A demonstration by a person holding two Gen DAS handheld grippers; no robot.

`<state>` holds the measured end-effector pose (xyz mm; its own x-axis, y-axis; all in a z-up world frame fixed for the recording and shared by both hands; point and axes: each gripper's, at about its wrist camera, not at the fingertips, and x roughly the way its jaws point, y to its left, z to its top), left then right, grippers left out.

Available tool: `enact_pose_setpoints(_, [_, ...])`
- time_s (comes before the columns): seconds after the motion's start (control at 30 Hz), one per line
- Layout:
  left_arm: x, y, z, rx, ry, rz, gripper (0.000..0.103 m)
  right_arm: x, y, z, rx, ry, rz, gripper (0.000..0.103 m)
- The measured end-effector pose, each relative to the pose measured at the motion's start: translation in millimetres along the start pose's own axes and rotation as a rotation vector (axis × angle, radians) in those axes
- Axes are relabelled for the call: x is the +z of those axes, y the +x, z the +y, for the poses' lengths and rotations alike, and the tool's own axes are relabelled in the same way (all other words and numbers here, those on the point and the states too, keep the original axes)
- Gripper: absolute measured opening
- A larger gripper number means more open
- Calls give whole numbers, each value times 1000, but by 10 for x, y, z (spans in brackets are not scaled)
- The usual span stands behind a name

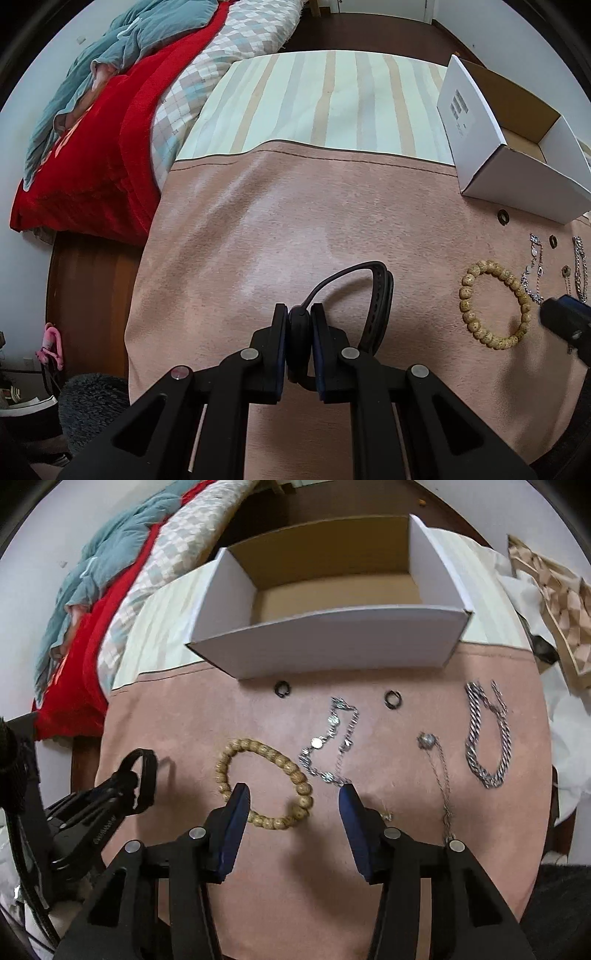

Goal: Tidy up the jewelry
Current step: 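Grasp the wooden bead bracelet with the right tool while the left tool holds the band, then lower both held items into the white box and open both tools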

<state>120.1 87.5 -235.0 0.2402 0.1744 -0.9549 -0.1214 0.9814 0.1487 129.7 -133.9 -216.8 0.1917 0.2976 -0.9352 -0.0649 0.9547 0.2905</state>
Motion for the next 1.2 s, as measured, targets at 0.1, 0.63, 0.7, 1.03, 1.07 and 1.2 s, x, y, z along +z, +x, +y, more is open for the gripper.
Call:
enact_pose_setpoints(0.1, [1, -3, -8, 6, 4, -1, 10, 64, 196, 130, -26, -41, 30, 51])
enact_pose_setpoints(0.63, [135, -478, -60, -62, 11, -59, 10, 124, -185, 318, -43, -22, -102, 9])
enact_pose_setpoints(0.7, [230, -621, -115, -88, 15, -78, 10, 187, -434, 330, -24, -26, -150, 9])
enact_pose_setpoints(1.03, [1105, -1042, -549, -204, 55, -145, 10, 786, -1422, 172, -17, -59, -329, 8])
enact_pose_setpoints(1.07, [1208, -1008, -608, -211, 59, -141, 10, 878, -1375, 199, -21, -60, -332, 9])
enact_pose_setpoints(1.2, [1511, -771, -837, -251, 89, -95, 10, 1239, -1168, 58, -39, -59, -303, 9])
